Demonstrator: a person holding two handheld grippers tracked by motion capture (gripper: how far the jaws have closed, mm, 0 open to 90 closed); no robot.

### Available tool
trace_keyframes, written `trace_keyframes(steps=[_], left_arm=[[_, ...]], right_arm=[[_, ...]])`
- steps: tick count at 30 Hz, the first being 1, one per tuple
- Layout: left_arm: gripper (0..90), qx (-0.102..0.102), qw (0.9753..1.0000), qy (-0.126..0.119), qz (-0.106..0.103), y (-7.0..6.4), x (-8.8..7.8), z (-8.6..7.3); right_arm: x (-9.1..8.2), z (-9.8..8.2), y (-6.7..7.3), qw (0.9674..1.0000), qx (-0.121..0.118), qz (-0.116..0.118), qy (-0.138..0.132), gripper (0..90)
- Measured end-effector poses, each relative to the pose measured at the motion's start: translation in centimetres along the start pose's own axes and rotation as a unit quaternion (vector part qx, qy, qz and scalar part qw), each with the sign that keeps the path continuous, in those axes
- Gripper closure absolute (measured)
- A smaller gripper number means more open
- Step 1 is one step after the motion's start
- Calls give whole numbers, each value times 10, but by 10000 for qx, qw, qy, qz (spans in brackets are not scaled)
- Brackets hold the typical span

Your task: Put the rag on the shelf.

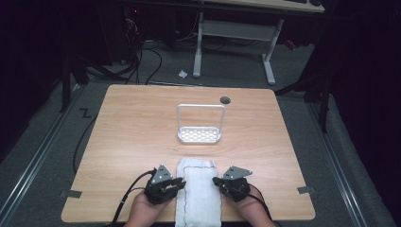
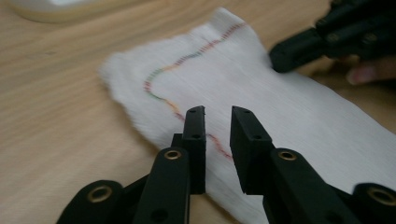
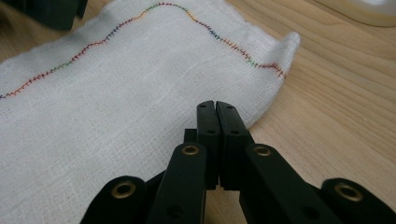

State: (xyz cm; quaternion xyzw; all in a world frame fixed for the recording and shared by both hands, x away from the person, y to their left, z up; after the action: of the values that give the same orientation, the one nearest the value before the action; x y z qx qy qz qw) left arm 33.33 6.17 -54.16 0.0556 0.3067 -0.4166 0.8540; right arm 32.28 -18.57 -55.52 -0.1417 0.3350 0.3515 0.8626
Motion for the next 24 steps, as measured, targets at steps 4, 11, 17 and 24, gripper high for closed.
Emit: trace_keyframes(steps=[4, 11, 17, 24], left_arm=[[676, -345, 9984, 39, 439, 26, 13, 11], [549, -629, 9966, 34, 539, 42, 43, 22], [587, -749, 9944, 98, 738, 43, 47, 22], [667, -752, 9932, 33, 888, 34, 50, 21]], right_arm=[[0, 0, -1, 10000, 19, 31, 3, 894], [0, 0, 0, 10000, 37, 3, 8, 895], [0, -1, -2, 9999, 100, 88, -37, 895], [-4, 5, -12, 9982, 491, 36, -354, 777]])
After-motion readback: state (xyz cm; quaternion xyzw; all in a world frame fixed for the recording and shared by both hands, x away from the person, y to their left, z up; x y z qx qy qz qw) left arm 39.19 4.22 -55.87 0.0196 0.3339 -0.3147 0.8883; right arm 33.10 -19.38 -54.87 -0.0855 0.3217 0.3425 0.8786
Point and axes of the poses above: each handheld gripper's, and its own axes: x roughly forward along the jaws, z roughly out of its top, y roughly to its left, the point moved 3 cm from there along x, roughly forward along the jaws
